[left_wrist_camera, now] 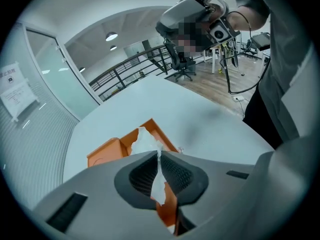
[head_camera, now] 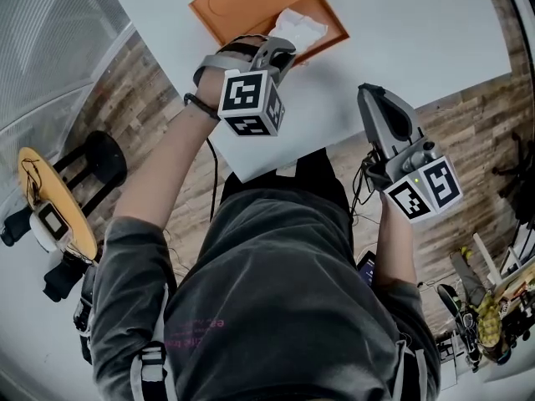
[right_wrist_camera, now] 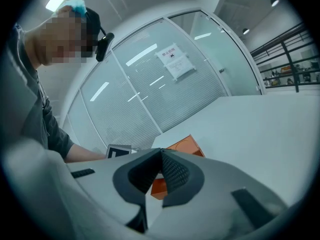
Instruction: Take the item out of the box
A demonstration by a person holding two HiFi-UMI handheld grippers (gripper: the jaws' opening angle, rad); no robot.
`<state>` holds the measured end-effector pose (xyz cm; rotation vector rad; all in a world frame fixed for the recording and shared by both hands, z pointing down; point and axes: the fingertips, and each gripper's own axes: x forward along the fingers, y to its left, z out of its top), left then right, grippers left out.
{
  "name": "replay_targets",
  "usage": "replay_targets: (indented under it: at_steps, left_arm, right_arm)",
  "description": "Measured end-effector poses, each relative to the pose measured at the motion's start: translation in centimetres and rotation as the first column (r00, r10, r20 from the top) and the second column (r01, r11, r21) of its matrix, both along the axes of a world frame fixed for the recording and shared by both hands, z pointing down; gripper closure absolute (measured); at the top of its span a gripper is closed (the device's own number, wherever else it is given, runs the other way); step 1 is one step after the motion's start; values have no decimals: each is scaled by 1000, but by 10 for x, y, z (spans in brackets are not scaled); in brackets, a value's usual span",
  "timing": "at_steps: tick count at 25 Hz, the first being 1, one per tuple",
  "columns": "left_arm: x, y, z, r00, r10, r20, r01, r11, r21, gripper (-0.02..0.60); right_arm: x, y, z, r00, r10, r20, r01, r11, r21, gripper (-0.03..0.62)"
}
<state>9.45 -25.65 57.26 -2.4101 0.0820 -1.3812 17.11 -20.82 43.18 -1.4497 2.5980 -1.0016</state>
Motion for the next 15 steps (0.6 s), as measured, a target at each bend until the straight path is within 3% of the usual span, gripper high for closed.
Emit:
replay_targets:
  at_steps: [8,15]
  left_arm:
    - [2,1,-47,992,-62,-113,67,997,38,549]
    - [-16,-7,-102,951,-167,-261,185,982,44,551]
  right_arm:
    - [-7,-3,-23,1000,-24,-14,25,999,49,591]
    - [-23,-4,-53,998,-48,-36,51,994,97,590]
